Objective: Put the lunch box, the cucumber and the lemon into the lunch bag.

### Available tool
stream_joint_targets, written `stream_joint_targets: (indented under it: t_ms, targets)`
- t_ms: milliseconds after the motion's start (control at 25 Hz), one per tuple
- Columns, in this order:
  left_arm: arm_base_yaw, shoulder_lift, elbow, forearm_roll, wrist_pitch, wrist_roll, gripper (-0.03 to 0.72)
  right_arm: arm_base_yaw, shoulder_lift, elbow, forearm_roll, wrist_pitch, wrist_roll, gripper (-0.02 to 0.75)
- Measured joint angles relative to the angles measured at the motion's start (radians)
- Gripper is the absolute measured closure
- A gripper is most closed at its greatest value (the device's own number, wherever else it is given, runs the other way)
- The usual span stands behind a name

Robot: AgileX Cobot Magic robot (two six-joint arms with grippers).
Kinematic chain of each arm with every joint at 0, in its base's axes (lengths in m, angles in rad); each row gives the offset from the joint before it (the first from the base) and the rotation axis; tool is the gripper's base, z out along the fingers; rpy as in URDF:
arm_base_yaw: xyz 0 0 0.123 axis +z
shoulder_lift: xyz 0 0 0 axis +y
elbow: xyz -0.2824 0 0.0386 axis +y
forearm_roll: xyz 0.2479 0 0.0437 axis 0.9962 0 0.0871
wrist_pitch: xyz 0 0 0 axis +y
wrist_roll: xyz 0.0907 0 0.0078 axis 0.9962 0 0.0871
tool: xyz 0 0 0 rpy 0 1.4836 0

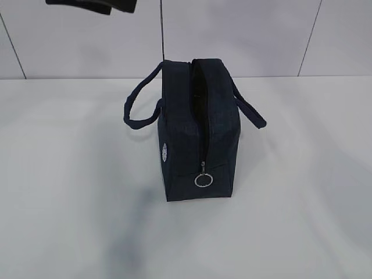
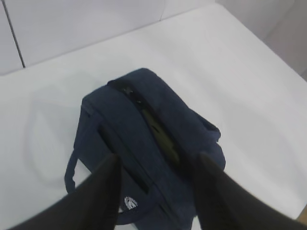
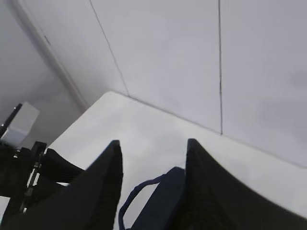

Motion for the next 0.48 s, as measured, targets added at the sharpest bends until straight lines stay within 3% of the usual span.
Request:
stream_joint_targets:
  t_ms: [280,480]
  targets:
    - [0.0,-0.072,0.0,0.009,-0.033,0.002,0.335,0.0,-0.318,0.026,-0.175,-0.01,0.0,0.402]
    - [0.0,-0.122,0.0,0.019,0.003,0.002,0.336,0.0,-0.56,0.269,-0.251,-0.038,0.007,0.401]
